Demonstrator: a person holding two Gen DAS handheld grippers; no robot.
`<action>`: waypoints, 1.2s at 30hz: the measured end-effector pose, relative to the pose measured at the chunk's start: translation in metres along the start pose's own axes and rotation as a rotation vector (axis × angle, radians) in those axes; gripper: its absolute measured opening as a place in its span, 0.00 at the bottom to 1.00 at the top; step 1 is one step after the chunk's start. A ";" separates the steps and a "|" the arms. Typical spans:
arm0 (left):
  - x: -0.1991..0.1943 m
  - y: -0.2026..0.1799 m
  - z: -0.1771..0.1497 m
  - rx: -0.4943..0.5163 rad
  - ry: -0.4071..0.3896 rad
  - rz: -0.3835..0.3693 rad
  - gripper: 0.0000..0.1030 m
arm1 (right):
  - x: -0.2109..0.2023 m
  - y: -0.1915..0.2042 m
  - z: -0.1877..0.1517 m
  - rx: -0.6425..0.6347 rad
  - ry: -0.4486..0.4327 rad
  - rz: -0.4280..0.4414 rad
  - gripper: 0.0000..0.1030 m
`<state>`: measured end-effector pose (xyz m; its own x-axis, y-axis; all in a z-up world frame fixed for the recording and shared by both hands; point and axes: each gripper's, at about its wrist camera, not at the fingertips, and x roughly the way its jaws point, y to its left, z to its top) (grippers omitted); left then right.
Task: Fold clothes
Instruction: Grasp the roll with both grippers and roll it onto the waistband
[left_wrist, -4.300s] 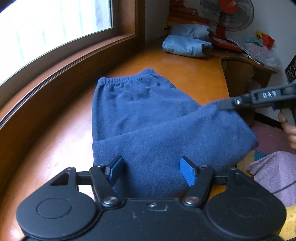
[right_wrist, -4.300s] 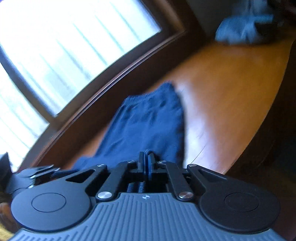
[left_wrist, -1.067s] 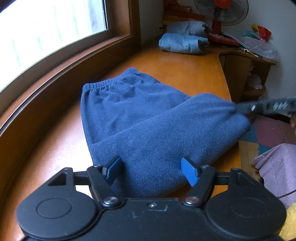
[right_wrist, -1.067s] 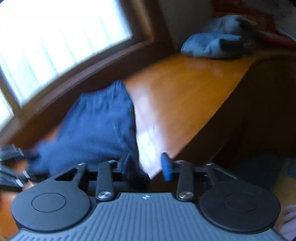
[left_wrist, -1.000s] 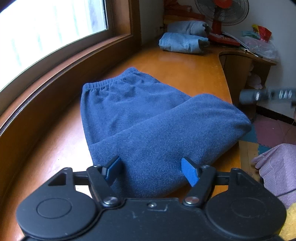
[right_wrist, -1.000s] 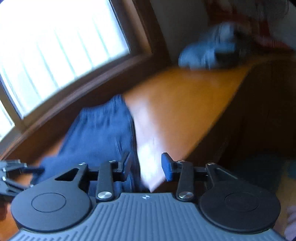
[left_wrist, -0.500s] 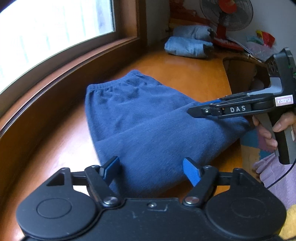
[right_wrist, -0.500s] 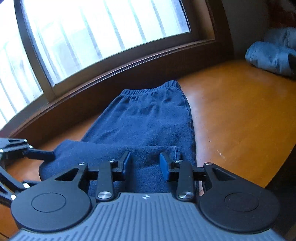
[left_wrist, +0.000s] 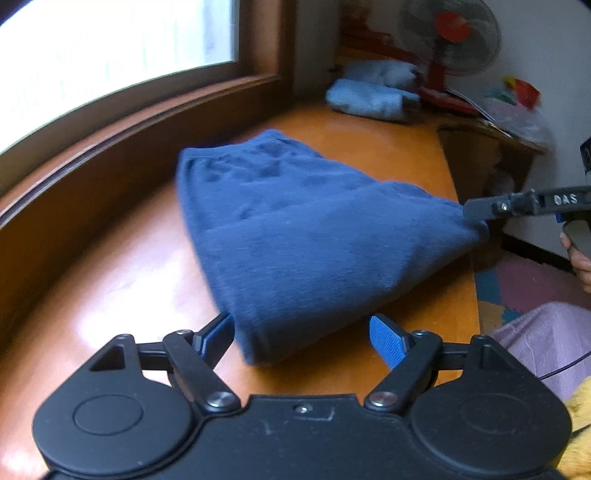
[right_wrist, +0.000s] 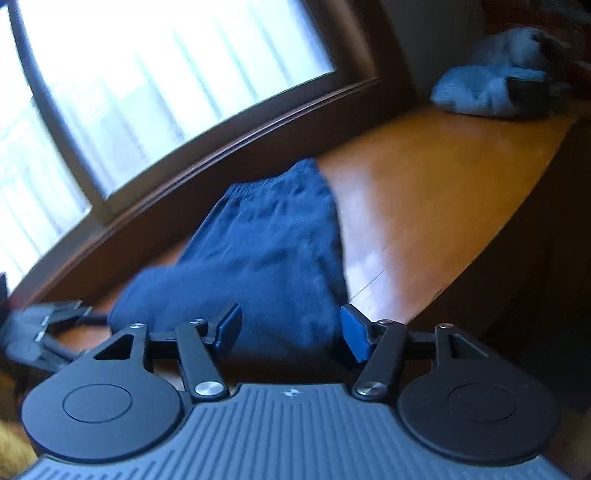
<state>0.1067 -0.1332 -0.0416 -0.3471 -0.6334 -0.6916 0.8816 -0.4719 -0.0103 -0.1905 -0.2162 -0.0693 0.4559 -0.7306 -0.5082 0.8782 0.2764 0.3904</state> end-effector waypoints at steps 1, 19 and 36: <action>0.006 -0.002 0.000 0.008 0.010 -0.001 0.76 | 0.002 0.004 -0.004 -0.034 -0.001 -0.011 0.66; -0.034 -0.007 -0.045 -0.011 0.089 -0.054 0.67 | -0.011 0.045 -0.051 -0.118 0.128 0.004 0.59; -0.036 -0.006 -0.059 0.047 0.023 0.002 0.51 | -0.017 0.065 -0.091 -0.392 0.040 -0.143 0.42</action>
<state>0.1325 -0.0715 -0.0591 -0.3380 -0.6202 -0.7079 0.8661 -0.4994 0.0241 -0.1277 -0.1287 -0.1052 0.3238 -0.7563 -0.5685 0.9182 0.3961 -0.0039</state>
